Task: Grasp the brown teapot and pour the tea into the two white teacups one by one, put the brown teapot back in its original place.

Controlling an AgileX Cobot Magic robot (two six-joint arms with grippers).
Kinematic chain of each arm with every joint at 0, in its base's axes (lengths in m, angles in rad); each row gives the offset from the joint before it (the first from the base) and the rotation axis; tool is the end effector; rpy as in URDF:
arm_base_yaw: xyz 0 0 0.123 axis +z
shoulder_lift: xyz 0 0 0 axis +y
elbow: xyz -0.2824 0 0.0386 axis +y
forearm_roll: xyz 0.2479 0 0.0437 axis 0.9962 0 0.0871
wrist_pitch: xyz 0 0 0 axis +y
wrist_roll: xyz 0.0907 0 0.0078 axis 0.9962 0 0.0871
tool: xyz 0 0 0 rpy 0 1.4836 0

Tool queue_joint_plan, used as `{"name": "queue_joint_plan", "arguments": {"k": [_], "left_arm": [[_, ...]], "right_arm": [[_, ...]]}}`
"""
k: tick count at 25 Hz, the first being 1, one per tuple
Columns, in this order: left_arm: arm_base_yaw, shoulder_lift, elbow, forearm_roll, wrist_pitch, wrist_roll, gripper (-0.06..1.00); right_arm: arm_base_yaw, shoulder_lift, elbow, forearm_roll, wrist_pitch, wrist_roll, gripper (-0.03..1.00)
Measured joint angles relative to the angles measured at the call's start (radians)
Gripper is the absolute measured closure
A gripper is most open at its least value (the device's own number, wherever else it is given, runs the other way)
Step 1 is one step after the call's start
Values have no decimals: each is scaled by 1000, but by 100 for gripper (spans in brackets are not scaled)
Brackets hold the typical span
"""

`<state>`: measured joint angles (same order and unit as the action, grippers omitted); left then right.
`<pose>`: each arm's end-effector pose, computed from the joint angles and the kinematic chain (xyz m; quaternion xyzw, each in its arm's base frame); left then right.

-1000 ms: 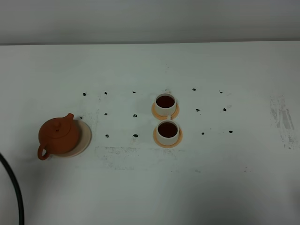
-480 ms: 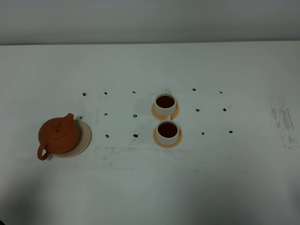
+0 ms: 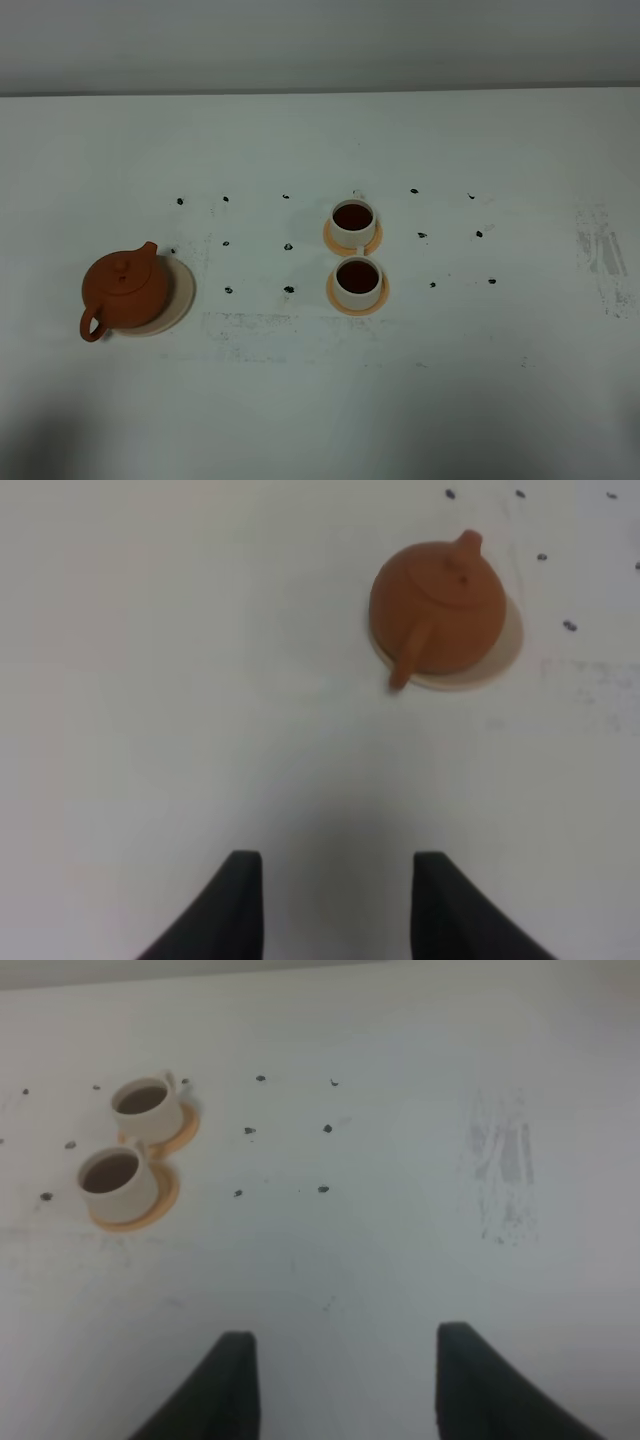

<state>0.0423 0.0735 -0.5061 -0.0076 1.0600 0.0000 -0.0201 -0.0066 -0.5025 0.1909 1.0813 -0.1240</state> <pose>0.0060 -0.0004 0.2789 -0.0184 0.8699 0.0066 0.4928 -0.0075 0.0154 0.2774 -0.0493 0.8509 0.0579 0.5198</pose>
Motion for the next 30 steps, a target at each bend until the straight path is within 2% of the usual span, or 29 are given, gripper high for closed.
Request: {"name": "queue_joint_plan", "arguments": {"k": [8,30], "left_arm": [[0,-79,0,0,1,0,56],[0,-79,0,0,1,0,56]], "right_arm": [[0,0,0,0,0,0,54],[0,0,0,4,0,0,54]]}}
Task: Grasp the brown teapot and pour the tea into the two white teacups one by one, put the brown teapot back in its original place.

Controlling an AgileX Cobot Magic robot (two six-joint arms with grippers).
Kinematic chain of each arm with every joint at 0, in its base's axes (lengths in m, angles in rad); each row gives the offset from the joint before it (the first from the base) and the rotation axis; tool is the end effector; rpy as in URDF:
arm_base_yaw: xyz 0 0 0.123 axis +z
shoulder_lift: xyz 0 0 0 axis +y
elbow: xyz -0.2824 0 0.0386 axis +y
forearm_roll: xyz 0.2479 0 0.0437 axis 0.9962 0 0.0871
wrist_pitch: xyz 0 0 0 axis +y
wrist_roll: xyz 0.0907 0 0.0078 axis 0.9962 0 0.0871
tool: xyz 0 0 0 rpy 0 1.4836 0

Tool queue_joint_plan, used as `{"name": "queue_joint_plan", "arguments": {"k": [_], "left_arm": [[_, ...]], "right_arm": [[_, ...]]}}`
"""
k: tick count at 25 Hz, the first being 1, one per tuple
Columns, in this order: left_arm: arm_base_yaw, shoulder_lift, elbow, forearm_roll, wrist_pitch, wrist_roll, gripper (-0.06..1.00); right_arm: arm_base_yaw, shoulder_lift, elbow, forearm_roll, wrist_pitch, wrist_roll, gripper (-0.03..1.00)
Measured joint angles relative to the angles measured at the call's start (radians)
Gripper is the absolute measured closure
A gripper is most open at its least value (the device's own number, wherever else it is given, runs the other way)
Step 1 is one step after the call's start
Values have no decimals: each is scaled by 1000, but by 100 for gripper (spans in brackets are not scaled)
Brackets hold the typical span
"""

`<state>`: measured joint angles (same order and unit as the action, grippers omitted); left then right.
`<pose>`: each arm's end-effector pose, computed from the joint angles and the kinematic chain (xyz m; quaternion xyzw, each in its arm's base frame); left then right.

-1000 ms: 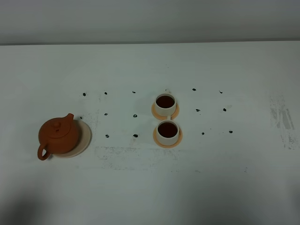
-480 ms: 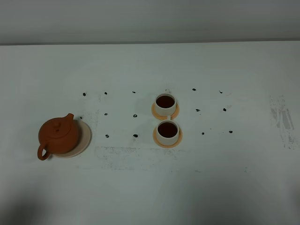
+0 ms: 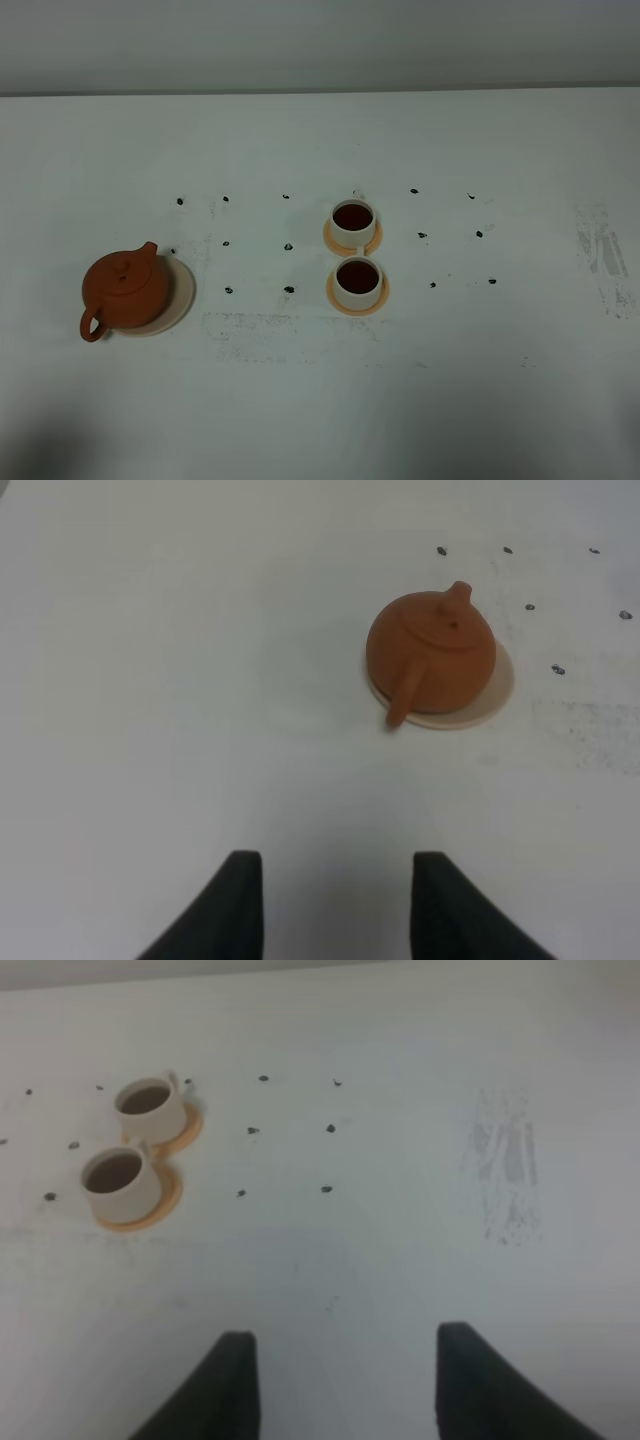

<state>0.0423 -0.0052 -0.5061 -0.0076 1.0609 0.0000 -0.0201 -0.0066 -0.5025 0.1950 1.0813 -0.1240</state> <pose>-0.0063 -0.0009 0.2788 -0.0178 0.8501 0.0073 0.5262 -0.0076 0.0157 0.2774 -0.0494 0.8507 0.0599 0.5198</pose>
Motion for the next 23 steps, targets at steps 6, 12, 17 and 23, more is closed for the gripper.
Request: {"name": "queue_joint_plan", "arguments": {"k": [6,12,17,23], "left_arm": [[0,0,0,0,0,0,56],[0,0,0,0,0,0,56],[0,0,0,0,0,0,56],[0,0,0,0,0,0,56]], "right_arm": [[0,0,0,2,0,0,54],[0,0,0,3,0,0,54],[0,0,0,3,0,0,54],[0,0,0,3,0,0,54]]}}
